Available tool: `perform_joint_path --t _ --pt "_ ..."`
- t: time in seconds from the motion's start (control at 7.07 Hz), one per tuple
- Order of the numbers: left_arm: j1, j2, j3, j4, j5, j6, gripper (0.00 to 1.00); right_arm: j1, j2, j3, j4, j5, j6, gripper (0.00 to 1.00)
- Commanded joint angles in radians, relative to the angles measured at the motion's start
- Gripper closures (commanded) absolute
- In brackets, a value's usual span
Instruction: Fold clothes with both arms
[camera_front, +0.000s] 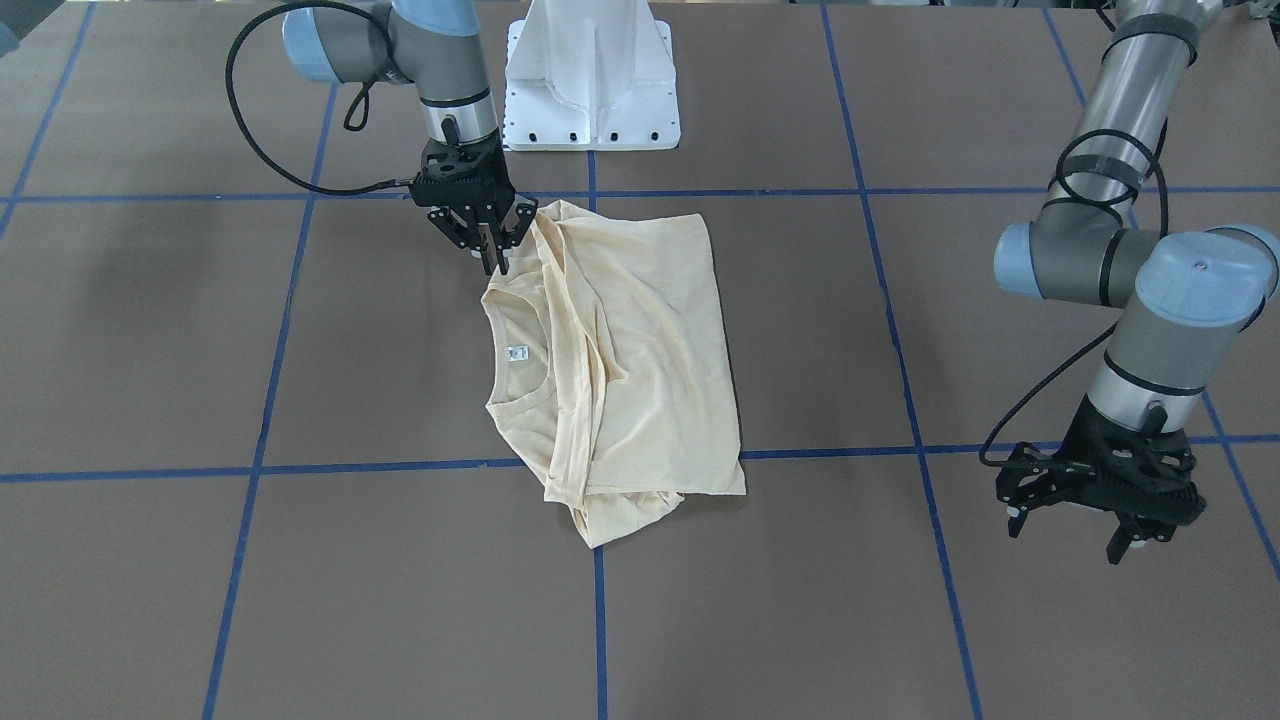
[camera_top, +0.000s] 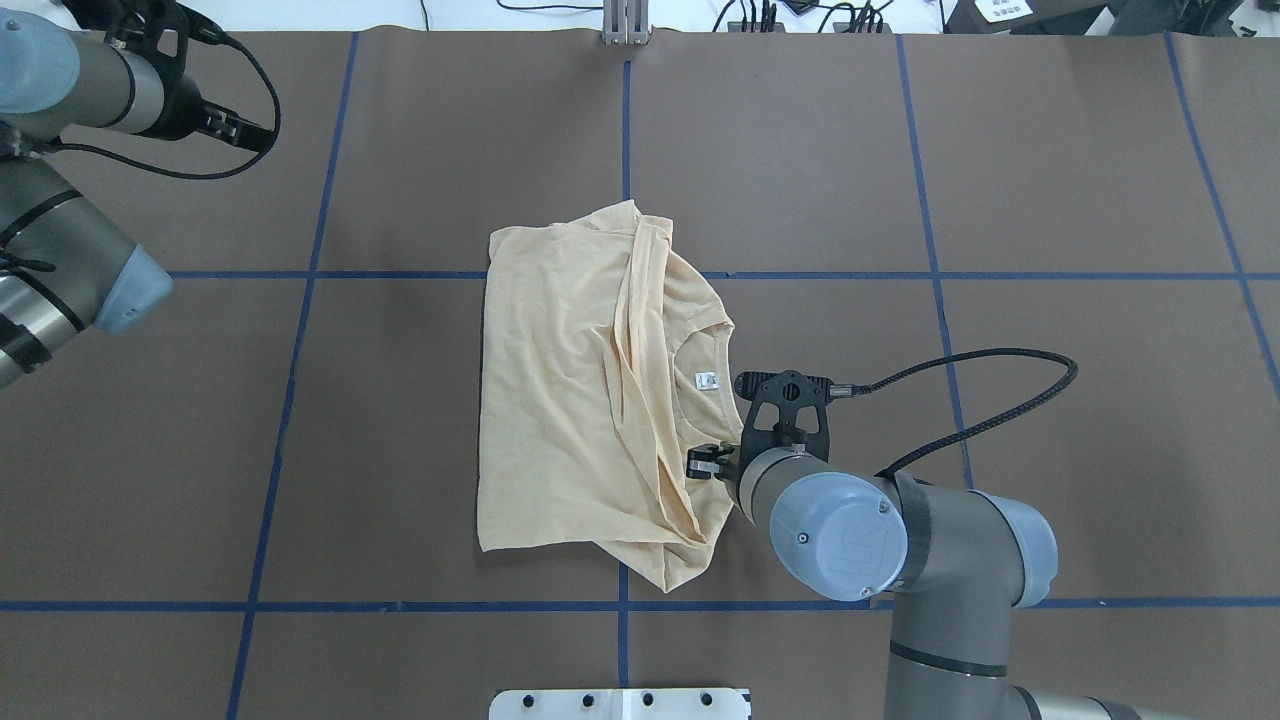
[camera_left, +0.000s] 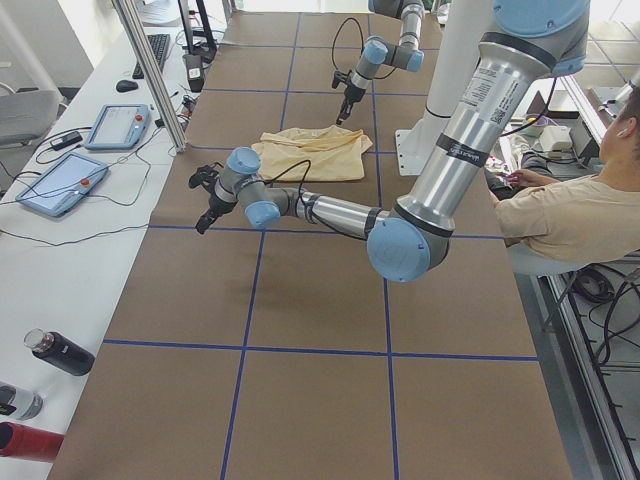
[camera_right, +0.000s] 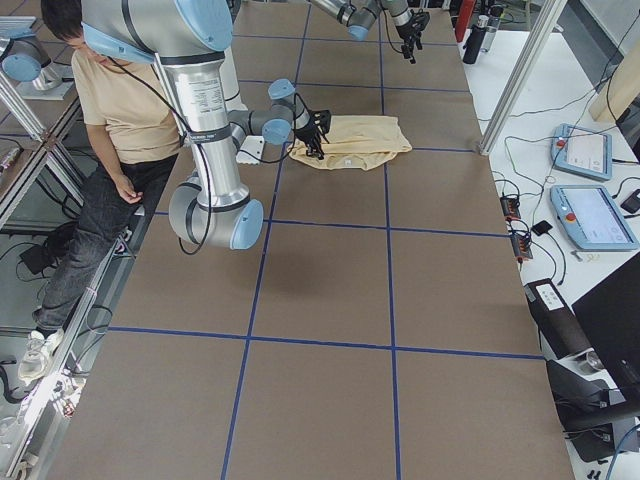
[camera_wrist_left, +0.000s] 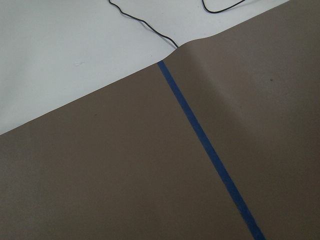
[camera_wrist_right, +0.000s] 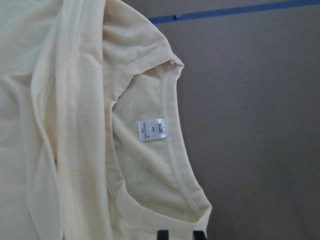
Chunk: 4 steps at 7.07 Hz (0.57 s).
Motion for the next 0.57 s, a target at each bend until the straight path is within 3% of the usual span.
perform_joint_path --t 0.0,0.14,0.28,0.42 --pt "0.0 0.001 0.0 0.0 0.0 0.0 0.0 0.063 0.127 -0.058 -0.038 0.005 -0.076 0.0" --pt "0.0 0.0 0.0 0.0 0.0 0.0 0.0 0.091 0.268 -0.198 -0.042 0.017 -0.079 0.02" --pt "0.0 0.001 0.0 0.0 0.0 0.0 0.0 0.105 0.382 -0.342 -0.033 0.021 -0.074 0.16" --pt "0.0 0.001 0.0 0.0 0.0 0.0 0.0 0.111 0.408 -0.389 -0.031 0.028 -0.076 0.3"
